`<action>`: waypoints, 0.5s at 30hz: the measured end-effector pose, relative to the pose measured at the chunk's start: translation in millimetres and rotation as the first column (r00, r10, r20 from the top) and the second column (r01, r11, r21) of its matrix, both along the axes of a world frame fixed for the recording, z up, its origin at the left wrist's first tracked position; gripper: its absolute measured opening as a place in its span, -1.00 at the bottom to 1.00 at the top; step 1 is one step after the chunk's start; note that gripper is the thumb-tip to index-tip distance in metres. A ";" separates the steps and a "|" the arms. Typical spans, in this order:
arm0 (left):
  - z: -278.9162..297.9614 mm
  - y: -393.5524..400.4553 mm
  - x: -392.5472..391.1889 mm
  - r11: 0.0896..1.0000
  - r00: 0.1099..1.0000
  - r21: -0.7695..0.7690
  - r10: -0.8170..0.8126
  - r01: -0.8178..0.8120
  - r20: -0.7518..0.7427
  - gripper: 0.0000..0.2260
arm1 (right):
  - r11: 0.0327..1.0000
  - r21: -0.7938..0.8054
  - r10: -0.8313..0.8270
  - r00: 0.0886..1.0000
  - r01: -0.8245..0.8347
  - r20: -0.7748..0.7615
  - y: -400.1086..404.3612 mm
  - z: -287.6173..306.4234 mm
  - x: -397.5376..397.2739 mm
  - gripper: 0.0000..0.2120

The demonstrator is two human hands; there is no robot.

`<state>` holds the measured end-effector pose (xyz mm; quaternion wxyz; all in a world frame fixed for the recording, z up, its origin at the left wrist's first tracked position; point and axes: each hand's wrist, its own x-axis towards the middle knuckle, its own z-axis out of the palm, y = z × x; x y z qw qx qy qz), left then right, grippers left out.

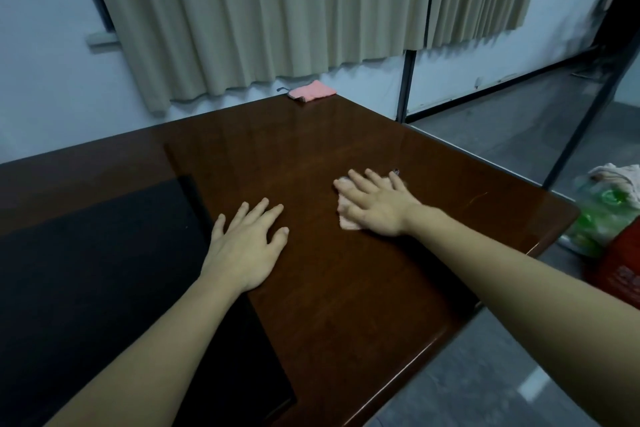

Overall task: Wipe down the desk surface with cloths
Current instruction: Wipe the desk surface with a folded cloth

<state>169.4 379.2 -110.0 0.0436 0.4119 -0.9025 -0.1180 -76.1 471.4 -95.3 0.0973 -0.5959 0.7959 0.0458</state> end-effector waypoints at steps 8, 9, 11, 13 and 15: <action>2.1 0.9 -0.4 1.000 0.999 -0.008 -0.004 0.004 -0.047 -0.51 | 0.954 -0.008 0.301 0.953 -0.301 0.014 86.9 3.5 61.2 -0.41; 2.8 1.9 0.9 1.000 0.998 -0.014 -0.011 0.010 -0.066 -0.52 | 0.962 -0.005 0.271 0.962 -0.271 0.010 89.2 4.0 52.0 -0.42; 6.0 6.7 4.7 0.999 0.994 -0.024 -0.023 0.021 -0.105 -0.53 | 0.984 -0.002 0.178 0.984 -0.178 -0.015 87.9 3.5 26.5 -0.44; 8.7 15.7 9.4 0.999 0.992 -0.018 -0.037 0.035 -0.122 -0.54 | 0.999 0.002 0.054 0.998 -0.054 -0.034 83.8 1.9 -3.9 -0.44; 10.4 25.5 13.5 0.998 0.993 -0.007 -0.058 0.058 -0.106 -0.53 | 0.999 0.004 -0.050 0.999 0.050 -0.023 80.2 1.5 -27.0 -0.42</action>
